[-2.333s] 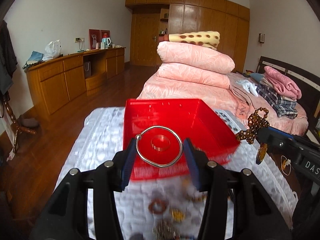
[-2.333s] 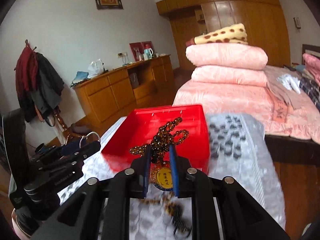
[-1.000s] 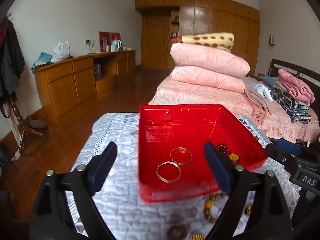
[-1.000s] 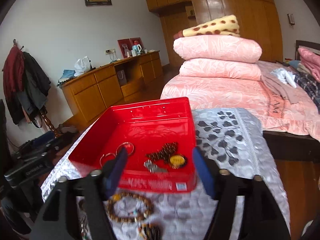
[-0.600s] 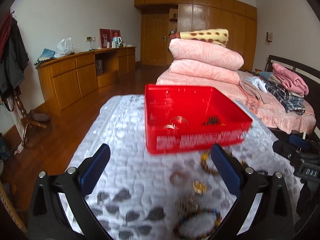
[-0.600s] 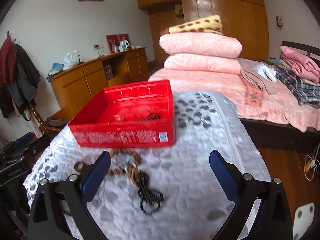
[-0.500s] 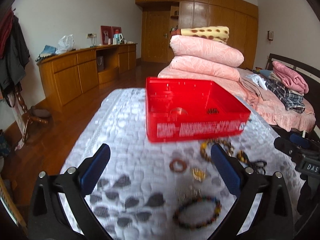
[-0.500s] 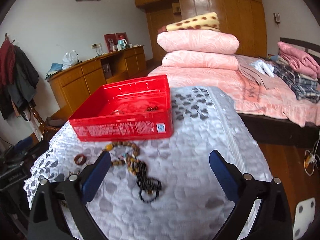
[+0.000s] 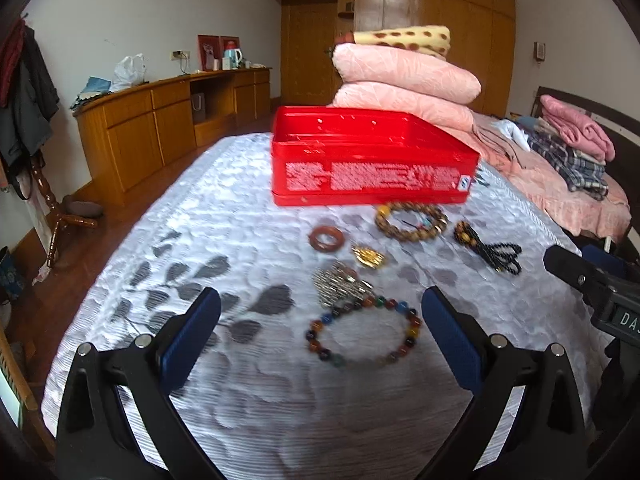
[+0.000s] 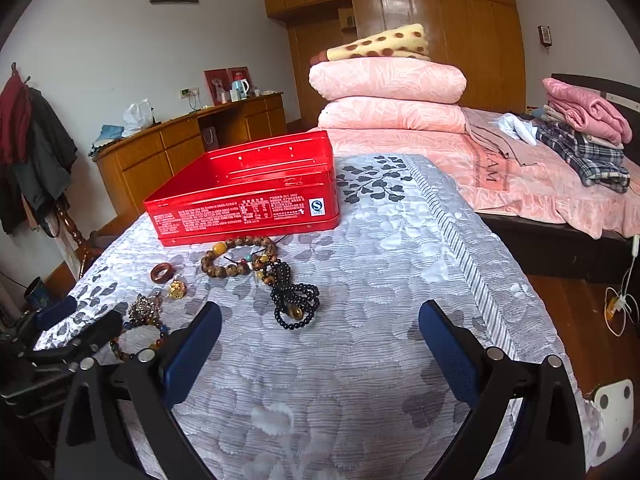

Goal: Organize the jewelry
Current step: 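Withdraw both tools from the tin back over the quilt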

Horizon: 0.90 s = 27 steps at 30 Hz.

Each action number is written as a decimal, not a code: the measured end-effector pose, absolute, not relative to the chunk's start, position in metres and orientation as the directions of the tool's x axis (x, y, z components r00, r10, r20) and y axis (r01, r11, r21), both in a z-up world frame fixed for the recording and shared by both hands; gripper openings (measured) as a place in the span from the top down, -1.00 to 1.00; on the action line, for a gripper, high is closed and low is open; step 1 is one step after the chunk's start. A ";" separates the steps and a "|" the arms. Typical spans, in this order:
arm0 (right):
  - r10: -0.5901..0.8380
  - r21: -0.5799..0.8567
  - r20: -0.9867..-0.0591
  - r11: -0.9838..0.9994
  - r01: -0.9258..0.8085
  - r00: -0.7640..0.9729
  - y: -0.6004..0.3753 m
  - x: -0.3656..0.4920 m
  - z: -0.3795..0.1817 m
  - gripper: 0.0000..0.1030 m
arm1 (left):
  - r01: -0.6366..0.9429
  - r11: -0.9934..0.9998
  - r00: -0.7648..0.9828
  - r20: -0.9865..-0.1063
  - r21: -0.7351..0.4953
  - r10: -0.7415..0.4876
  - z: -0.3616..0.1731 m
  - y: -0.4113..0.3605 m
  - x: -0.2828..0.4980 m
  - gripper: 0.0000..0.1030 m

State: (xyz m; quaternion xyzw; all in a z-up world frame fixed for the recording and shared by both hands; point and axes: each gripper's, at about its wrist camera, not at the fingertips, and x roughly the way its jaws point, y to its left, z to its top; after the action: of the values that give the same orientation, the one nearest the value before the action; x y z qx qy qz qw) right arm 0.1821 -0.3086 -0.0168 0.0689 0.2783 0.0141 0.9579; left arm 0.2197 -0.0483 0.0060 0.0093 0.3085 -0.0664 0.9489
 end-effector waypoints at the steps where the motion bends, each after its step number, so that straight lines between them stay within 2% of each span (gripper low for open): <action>1: 0.066 0.136 -0.527 0.991 0.007 0.847 -0.308 0.181 -0.016 -0.88 | 0.133 0.991 0.800 -0.588 -0.020 -0.119 0.005 -0.052 0.219 -0.89; 16: 0.095 0.157 -0.525 0.987 -0.013 0.846 -0.314 0.178 -0.019 -0.88 | 0.127 0.990 0.726 -0.674 -0.063 -0.136 -0.011 -0.064 0.229 -0.88; 20: 0.103 0.167 -0.528 0.986 -0.015 0.843 -0.316 0.180 -0.021 -0.88 | 0.128 0.989 0.727 -0.672 -0.069 -0.141 -0.010 -0.062 0.228 -0.85; 22: 0.106 0.170 -0.528 0.985 -0.018 0.843 -0.317 0.180 -0.021 -0.88 | 0.132 0.988 0.729 -0.668 -0.075 -0.149 -0.009 -0.063 0.227 -0.75; 24: 0.106 0.170 -0.527 0.985 -0.018 0.843 -0.317 0.180 -0.021 -0.88 | 0.145 0.985 0.720 -0.672 -0.096 -0.172 -0.009 -0.065 0.226 -0.49; 27: 0.106 0.168 -0.527 0.986 -0.019 0.843 -0.317 0.180 -0.021 -0.88 | 0.159 0.983 0.726 -0.664 -0.090 -0.179 -0.006 -0.071 0.223 -0.49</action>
State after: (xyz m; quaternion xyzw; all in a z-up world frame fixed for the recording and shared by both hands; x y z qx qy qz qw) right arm 0.1799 -0.3166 -0.0211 0.0782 0.2781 0.0326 0.9568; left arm 0.2227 -0.0713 -0.0060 -0.0134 0.3590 -0.0910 0.9288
